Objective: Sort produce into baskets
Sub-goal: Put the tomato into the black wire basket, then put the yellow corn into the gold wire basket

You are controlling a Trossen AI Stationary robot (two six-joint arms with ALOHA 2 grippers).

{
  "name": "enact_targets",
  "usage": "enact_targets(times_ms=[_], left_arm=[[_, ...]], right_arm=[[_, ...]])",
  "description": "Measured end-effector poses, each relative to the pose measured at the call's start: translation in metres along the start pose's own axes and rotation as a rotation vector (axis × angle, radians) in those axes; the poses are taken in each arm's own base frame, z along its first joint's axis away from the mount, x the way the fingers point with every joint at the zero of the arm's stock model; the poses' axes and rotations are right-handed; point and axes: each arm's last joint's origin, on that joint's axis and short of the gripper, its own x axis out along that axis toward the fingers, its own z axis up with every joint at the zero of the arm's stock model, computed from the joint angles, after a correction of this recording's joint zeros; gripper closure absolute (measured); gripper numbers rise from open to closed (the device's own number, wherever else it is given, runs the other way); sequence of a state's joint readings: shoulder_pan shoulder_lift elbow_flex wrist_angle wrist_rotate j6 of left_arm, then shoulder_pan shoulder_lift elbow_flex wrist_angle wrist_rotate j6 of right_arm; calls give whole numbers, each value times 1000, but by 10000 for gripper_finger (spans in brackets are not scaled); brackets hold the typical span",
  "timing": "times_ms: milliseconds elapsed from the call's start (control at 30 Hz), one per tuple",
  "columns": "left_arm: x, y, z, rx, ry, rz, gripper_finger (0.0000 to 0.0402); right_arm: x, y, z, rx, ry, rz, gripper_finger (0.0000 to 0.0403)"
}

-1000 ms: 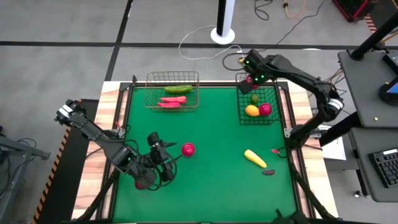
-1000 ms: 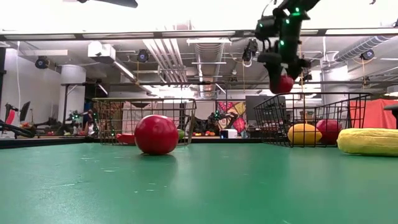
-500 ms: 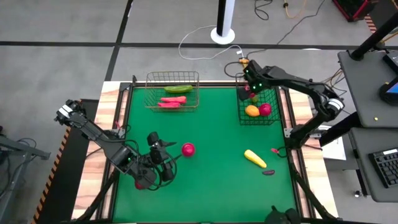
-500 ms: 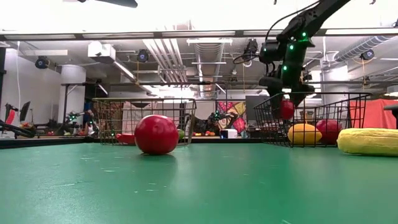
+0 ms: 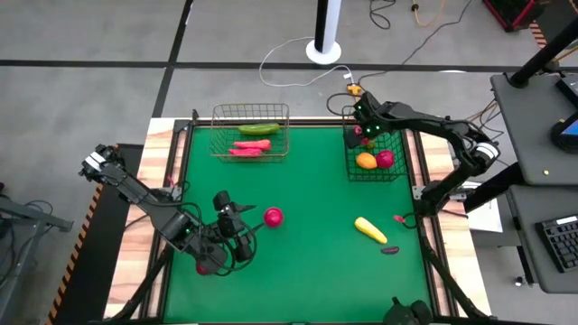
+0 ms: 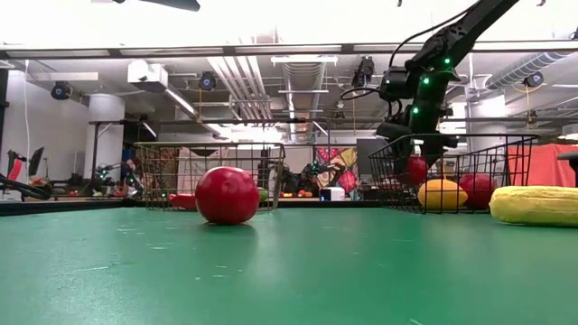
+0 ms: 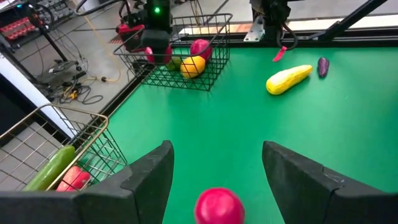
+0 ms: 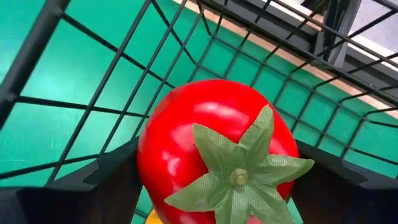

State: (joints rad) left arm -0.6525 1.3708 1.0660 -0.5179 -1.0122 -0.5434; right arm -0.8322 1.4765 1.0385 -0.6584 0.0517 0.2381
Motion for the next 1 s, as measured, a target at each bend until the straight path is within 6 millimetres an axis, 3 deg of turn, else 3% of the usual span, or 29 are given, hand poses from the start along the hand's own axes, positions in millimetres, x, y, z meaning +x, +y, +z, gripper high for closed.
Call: enact_targets(times_ms=[567, 1000], left_arm=[[0, 0, 0, 0, 1, 0, 175], [0, 0, 0, 2, 1, 0, 175]], right_arm=[[-1, 1, 1, 23, 3, 17, 75], [-1, 1, 2, -1, -5, 36, 40]])
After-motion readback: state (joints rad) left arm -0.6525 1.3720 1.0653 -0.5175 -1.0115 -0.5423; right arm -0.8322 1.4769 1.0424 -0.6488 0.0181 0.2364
